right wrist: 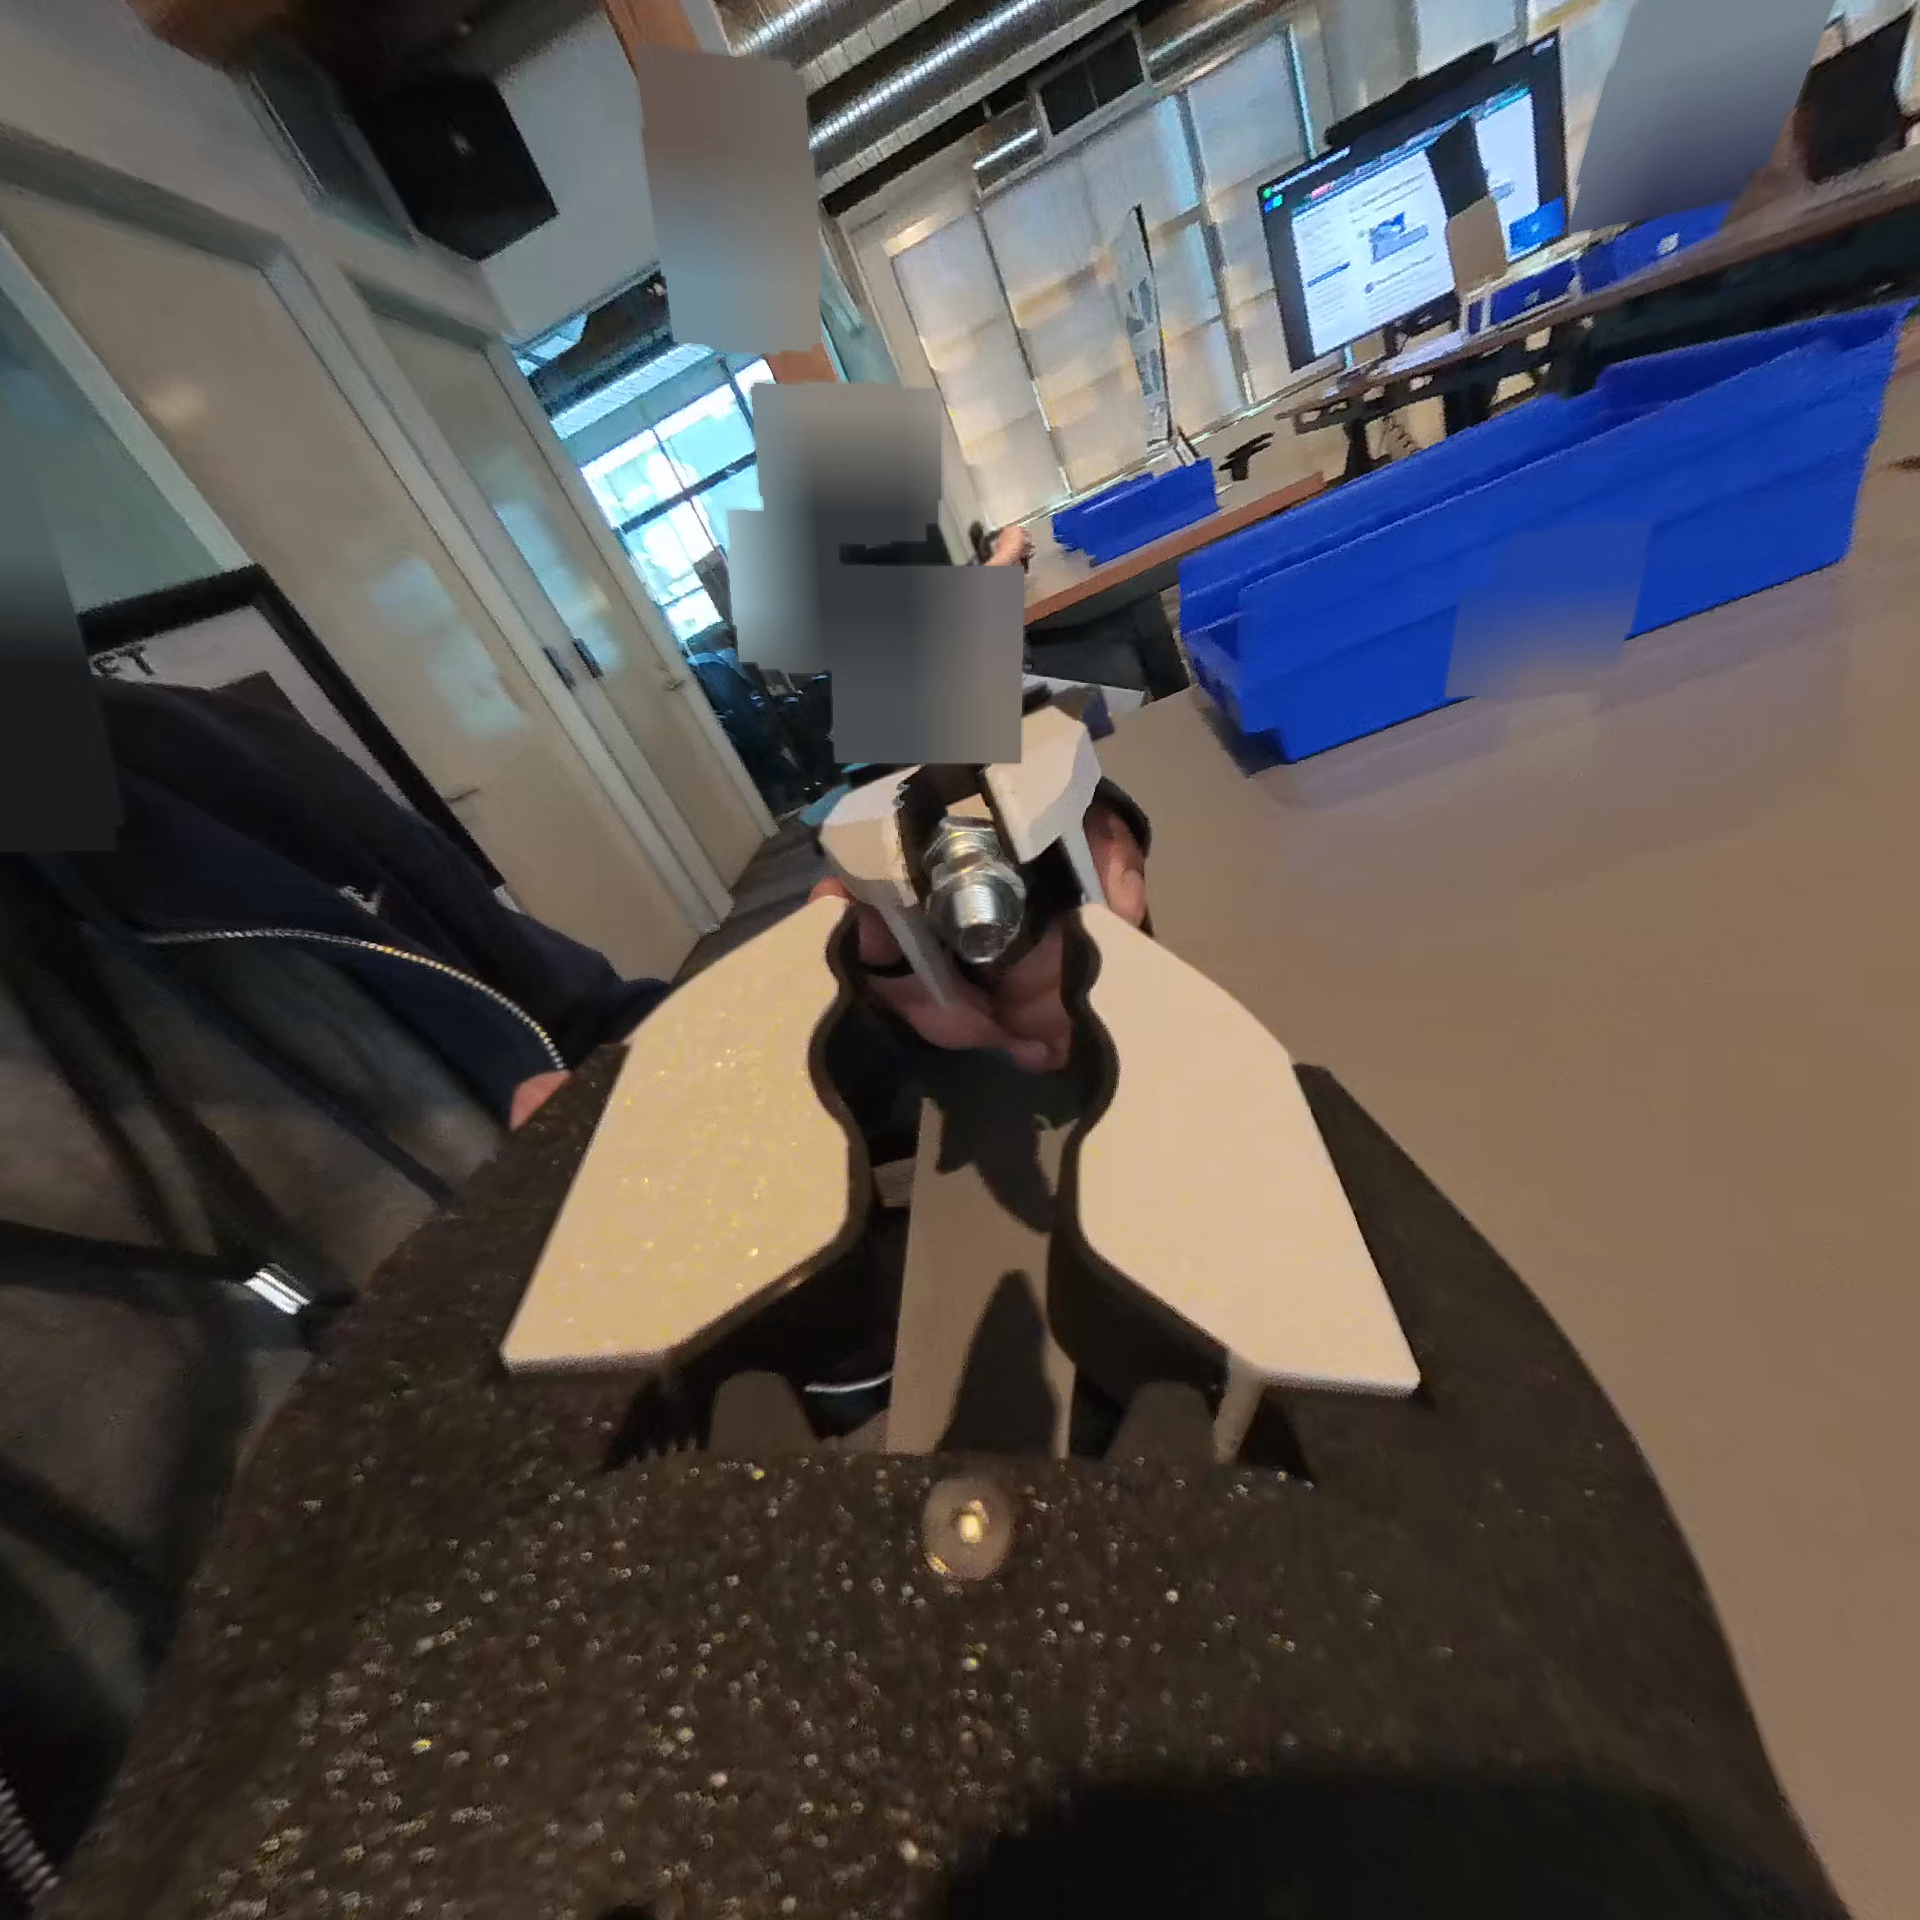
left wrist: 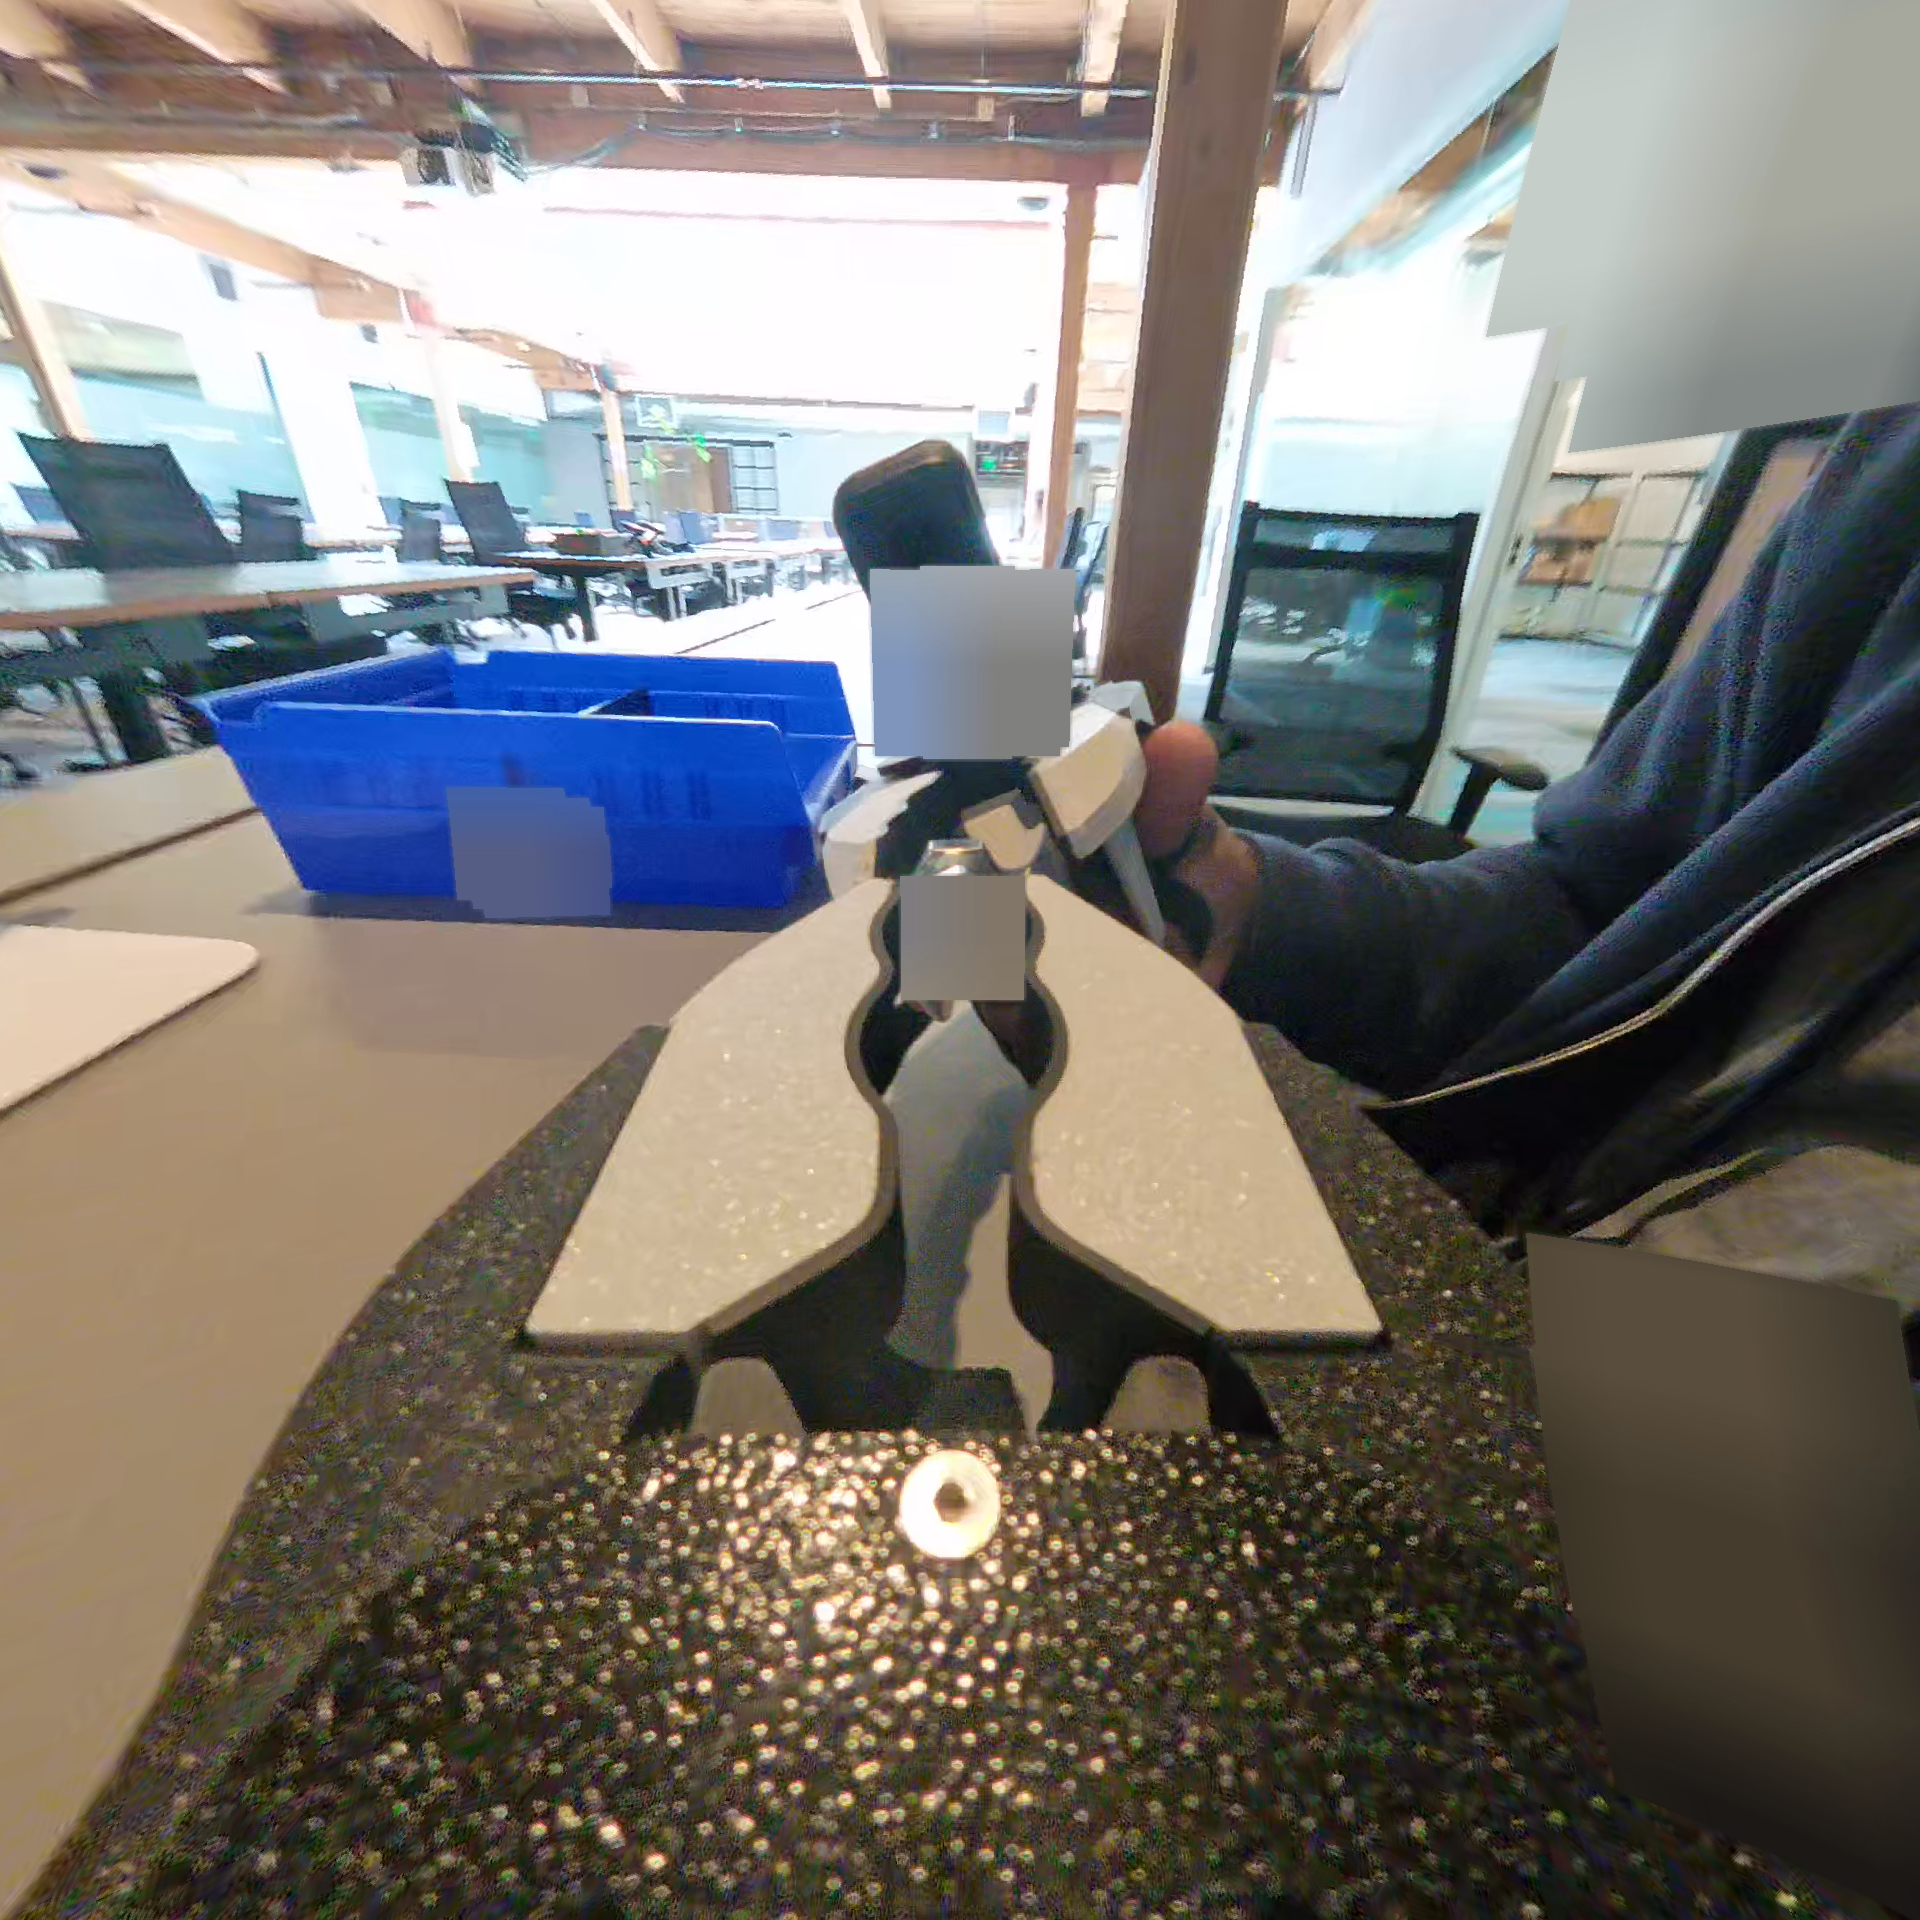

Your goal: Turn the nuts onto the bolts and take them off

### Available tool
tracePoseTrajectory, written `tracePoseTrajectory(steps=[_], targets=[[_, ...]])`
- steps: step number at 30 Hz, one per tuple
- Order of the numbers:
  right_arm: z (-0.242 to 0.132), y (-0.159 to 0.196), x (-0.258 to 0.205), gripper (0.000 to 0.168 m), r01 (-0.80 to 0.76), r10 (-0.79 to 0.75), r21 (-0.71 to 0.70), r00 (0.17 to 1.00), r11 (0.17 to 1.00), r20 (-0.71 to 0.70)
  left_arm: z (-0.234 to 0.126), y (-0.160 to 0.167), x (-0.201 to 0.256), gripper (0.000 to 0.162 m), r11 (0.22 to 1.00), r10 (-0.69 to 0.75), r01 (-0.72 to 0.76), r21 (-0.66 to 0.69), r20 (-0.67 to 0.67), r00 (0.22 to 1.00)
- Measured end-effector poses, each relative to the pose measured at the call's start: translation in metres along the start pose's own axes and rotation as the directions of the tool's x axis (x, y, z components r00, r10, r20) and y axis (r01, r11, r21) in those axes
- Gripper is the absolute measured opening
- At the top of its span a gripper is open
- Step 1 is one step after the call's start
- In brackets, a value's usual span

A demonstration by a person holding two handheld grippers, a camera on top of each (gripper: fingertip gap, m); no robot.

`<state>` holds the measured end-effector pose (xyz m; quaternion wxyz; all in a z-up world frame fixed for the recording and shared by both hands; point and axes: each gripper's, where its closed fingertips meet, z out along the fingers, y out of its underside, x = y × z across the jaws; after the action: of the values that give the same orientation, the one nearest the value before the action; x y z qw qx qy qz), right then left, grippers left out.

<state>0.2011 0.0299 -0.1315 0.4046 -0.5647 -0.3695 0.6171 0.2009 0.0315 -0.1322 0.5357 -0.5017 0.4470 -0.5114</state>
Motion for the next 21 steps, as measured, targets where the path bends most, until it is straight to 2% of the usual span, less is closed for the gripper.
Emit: tracePoseTrajectory(steps=[4,5,7,11,14,16,18,21], targets=[[0.004,0.005,0.000,0.026,-0.031,0.031,-0.027,1.000,0.999,0.005,0.002,-0.002,0.006,0.017,0.994,0.108,-0.107,-0.002,0.007,0.994],[0.004,0.004,-0.003,0.019,-0.023,0.024,-0.024,1.000,0.999,0.019,0.003,-0.001,0.008,0.017,0.993,0.118,-0.118,-0.012,0.003,0.993],[0.004,0.005,-0.004,0.017,0.009,-0.008,-0.029,1.000,1.000,0.015,0.003,0.001,0.007,0.017,0.995,0.098,-0.098,-0.025,-0.001,0.995],[0.003,0.009,-0.002,0.017,0.178,-0.182,-0.081,0.982,0.981,-0.047,0.003,0.005,0.007,0.018,0.991,-0.134,0.132,-0.034,-0.085,0.987],[0.002,0.014,0.002,0.017,0.383,-0.403,-0.160,0.909,0.910,-0.111,0.003,0.012,0.008,0.017,0.920,-0.391,0.385,-0.070,-0.168,0.905],[0.002,0.015,0.004,0.017,0.490,-0.519,-0.197,0.843,0.849,-0.143,0.003,0.013,0.007,0.017,0.873,-0.486,0.482,-0.072,-0.205,0.850],[0.002,0.014,0.003,0.017,0.513,-0.543,-0.197,0.826,0.836,-0.151,0.003,0.011,0.007,0.017,0.892,-0.451,0.448,-0.061,-0.197,0.871],[0.001,0.011,0.005,0.039,0.394,-0.415,-0.152,0.897,0.907,-0.155,0.003,0.011,0.002,0.017,0.936,-0.350,0.349,-0.032,-0.131,0.927]])
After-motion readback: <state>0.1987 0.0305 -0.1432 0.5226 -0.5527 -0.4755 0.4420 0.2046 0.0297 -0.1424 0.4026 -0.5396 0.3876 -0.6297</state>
